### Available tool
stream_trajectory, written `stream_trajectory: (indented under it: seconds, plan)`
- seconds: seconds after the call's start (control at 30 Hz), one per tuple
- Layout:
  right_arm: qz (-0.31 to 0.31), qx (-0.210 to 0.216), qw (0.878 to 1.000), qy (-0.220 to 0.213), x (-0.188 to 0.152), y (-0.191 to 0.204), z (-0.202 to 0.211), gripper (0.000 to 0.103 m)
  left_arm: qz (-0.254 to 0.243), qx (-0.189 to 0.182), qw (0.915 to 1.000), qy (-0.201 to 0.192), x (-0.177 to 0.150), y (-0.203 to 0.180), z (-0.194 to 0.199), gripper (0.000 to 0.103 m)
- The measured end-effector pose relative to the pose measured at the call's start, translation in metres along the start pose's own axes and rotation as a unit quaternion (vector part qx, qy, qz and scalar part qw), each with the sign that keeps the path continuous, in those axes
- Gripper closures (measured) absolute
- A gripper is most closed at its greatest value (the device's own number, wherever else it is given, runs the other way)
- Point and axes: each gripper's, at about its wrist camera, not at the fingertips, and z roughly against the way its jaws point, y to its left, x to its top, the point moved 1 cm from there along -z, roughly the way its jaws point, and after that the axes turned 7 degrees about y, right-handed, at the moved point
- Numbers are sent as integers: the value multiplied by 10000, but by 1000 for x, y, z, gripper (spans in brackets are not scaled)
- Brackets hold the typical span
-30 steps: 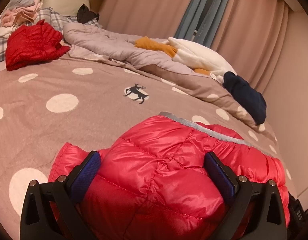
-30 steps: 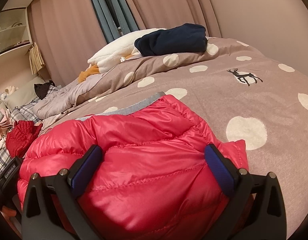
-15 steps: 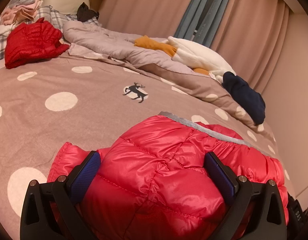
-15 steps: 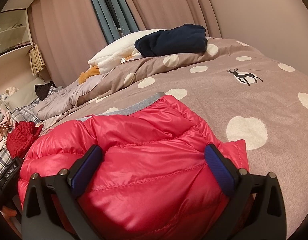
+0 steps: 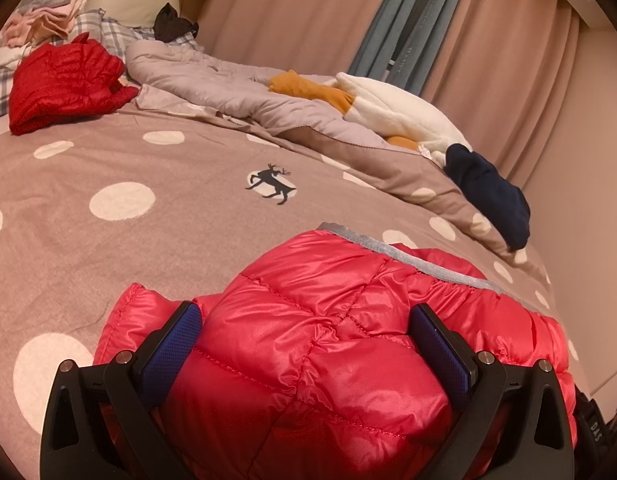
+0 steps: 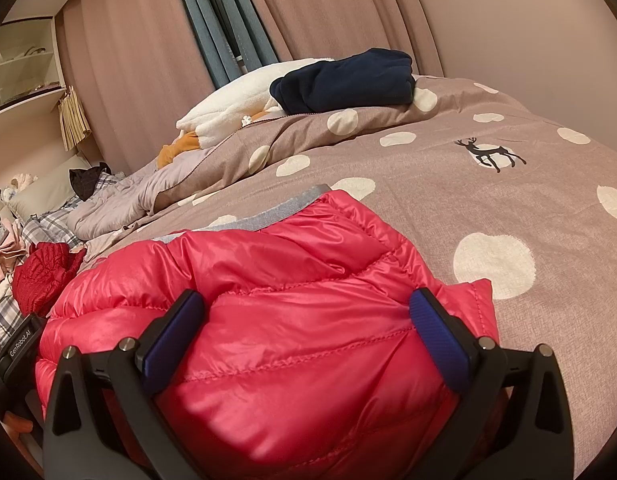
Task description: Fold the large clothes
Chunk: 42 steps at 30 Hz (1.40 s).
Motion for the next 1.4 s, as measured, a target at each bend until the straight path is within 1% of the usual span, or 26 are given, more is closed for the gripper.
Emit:
stream_trajectory:
  seconds: [0.9, 0.97, 1.03, 1.1, 1.17, 1.2, 1.3, 1.33, 1.4]
  plan:
    - [3, 1, 10000, -19, -2, -1, -1, 0, 15, -11, 10000, -13, 0, 0, 1, 1]
    - [-12, 37, 10000, -20, -2, -2, 0, 0, 10, 102, 9999, -5, -1, -1, 5, 1]
    - [-32, 31, 10000, -2, 0, -1, 2, 0, -91, 401, 9991, -99, -5, -3, 17, 1]
    - [57, -213, 9997, 61, 3, 6, 7, 0, -212, 607, 9976, -256, -10, -4, 33, 1]
    - [201, -465, 9986, 121, 4, 15, 15, 0, -250, 589, 9971, -410, -12, -1, 48, 1]
    - [323, -489, 9982, 109, 4, 23, 23, 0, -203, 550, 9972, -472, -13, 3, 56, 1]
    - [599, -161, 9980, -121, 2, 42, 50, 0, 149, 571, 9964, -607, -17, 20, 71, 1]
    - [644, -111, 9977, -151, 2, 47, 55, 0, 252, 607, 9960, -601, -21, 27, 73, 1]
    - [707, -111, 9974, -43, 2, 59, 61, 0, 245, 700, 9957, -549, -25, 32, 74, 1]
